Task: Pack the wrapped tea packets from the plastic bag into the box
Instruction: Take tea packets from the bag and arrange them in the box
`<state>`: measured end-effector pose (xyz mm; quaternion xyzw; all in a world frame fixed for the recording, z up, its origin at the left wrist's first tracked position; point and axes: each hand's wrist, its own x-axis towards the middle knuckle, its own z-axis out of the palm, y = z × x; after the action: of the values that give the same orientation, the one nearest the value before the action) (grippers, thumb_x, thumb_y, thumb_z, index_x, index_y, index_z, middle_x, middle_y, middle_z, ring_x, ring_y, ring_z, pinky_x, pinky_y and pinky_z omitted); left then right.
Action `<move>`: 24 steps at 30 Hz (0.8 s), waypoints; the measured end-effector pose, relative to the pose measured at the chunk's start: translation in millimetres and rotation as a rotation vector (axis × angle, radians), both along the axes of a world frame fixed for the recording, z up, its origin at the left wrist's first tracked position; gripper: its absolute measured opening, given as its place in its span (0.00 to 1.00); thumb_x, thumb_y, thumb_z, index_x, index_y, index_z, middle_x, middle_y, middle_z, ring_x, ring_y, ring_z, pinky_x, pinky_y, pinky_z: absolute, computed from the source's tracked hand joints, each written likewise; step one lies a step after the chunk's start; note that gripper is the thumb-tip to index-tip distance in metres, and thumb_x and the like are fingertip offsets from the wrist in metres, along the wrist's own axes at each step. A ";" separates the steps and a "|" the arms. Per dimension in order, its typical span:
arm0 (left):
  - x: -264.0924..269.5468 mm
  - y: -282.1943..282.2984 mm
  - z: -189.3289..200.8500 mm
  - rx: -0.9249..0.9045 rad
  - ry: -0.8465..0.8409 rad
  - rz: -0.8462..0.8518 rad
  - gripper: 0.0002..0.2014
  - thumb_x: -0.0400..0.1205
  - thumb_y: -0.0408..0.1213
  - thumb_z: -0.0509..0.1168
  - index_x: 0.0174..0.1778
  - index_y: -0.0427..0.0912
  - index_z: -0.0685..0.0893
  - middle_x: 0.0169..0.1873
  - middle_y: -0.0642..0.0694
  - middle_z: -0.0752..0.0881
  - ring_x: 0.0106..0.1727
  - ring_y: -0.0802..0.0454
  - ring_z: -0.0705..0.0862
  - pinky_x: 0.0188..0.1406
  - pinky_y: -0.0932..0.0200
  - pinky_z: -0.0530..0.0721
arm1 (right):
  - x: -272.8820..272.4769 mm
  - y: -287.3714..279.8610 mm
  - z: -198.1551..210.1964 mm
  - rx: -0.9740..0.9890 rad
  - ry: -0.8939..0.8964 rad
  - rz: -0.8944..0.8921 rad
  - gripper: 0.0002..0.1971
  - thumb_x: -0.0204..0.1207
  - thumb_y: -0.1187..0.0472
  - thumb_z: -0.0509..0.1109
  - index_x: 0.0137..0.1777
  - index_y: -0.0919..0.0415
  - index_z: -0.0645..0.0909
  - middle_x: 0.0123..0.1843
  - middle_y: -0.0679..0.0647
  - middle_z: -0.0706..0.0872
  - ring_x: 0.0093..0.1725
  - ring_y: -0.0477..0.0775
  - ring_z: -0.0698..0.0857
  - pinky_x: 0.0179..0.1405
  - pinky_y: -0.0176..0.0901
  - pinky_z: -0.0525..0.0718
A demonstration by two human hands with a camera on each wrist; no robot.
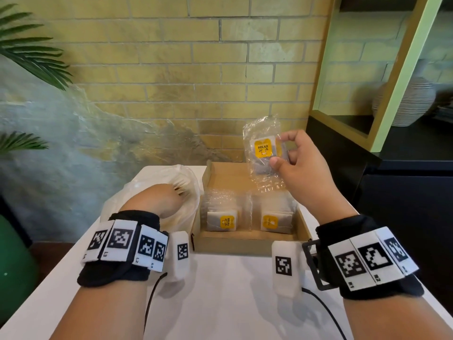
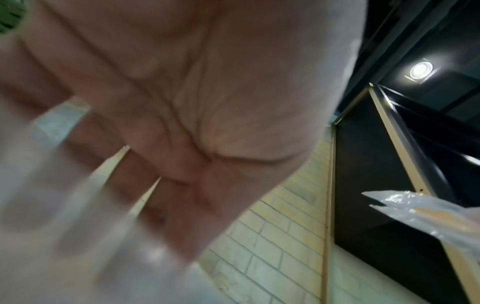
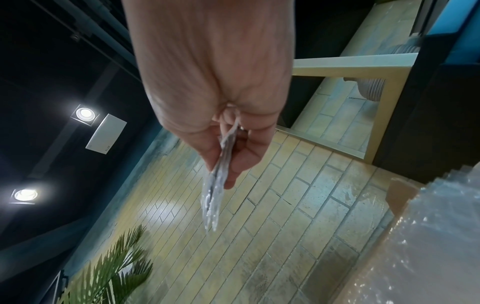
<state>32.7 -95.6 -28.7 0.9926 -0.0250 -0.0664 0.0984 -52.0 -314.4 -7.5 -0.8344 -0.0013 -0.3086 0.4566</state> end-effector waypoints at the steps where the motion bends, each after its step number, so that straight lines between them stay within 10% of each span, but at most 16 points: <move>1: -2.7 0.1 0.7 0.001 0.022 0.017 0.13 0.84 0.36 0.58 0.58 0.33 0.82 0.56 0.39 0.81 0.58 0.41 0.78 0.57 0.54 0.73 | -0.8 0.6 0.1 0.002 0.002 0.001 0.17 0.78 0.63 0.68 0.58 0.43 0.68 0.35 0.61 0.85 0.32 0.52 0.80 0.30 0.32 0.78; 4: -11.1 -1.0 1.9 0.035 0.110 0.050 0.15 0.84 0.34 0.58 0.64 0.35 0.78 0.64 0.38 0.79 0.63 0.41 0.76 0.57 0.54 0.70 | -3.9 2.2 1.1 0.000 0.010 0.011 0.29 0.78 0.63 0.67 0.75 0.41 0.63 0.38 0.63 0.85 0.36 0.50 0.84 0.32 0.31 0.80; 8: -10.3 -2.1 -2.3 0.095 0.193 0.049 0.16 0.81 0.35 0.59 0.64 0.36 0.78 0.55 0.39 0.79 0.55 0.42 0.77 0.56 0.51 0.73 | -1.8 0.8 0.4 -0.029 0.007 0.047 0.30 0.79 0.66 0.65 0.77 0.42 0.64 0.31 0.35 0.71 0.28 0.25 0.77 0.35 0.23 0.74; 11: -10.1 -3.1 -3.2 0.094 0.216 0.067 0.17 0.80 0.36 0.60 0.64 0.36 0.77 0.51 0.40 0.76 0.51 0.42 0.76 0.55 0.49 0.75 | -1.3 1.8 0.7 -0.070 0.000 0.035 0.23 0.79 0.67 0.65 0.71 0.45 0.75 0.46 0.41 0.85 0.42 0.36 0.84 0.46 0.36 0.83; 15: -9.0 -3.0 -5.0 0.094 0.221 0.079 0.16 0.80 0.36 0.60 0.63 0.36 0.76 0.50 0.39 0.77 0.50 0.41 0.77 0.52 0.49 0.74 | 0.8 3.4 -1.5 -0.043 -0.005 0.032 0.15 0.80 0.66 0.64 0.60 0.50 0.84 0.40 0.66 0.84 0.28 0.41 0.74 0.39 0.40 0.79; 19: -8.7 -3.1 -5.2 0.081 0.218 0.072 0.15 0.79 0.36 0.60 0.62 0.36 0.76 0.51 0.38 0.78 0.49 0.41 0.77 0.50 0.49 0.75 | 1.2 4.6 -2.6 -0.031 0.019 0.033 0.13 0.80 0.65 0.64 0.58 0.52 0.85 0.46 0.57 0.88 0.39 0.56 0.81 0.46 0.48 0.84; 24: -11.7 -1.7 -2.7 0.032 0.249 0.103 0.14 0.78 0.37 0.62 0.58 0.37 0.75 0.55 0.37 0.78 0.54 0.39 0.78 0.55 0.47 0.77 | 2.9 3.6 -4.2 -0.019 0.026 0.043 0.12 0.80 0.66 0.64 0.57 0.53 0.85 0.40 0.39 0.82 0.37 0.43 0.79 0.41 0.32 0.80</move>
<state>21.1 -97.3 -31.5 0.9781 0.0396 -0.1844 0.0881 -49.1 -310.8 -11.6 -0.8426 -0.0163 -0.2877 0.4550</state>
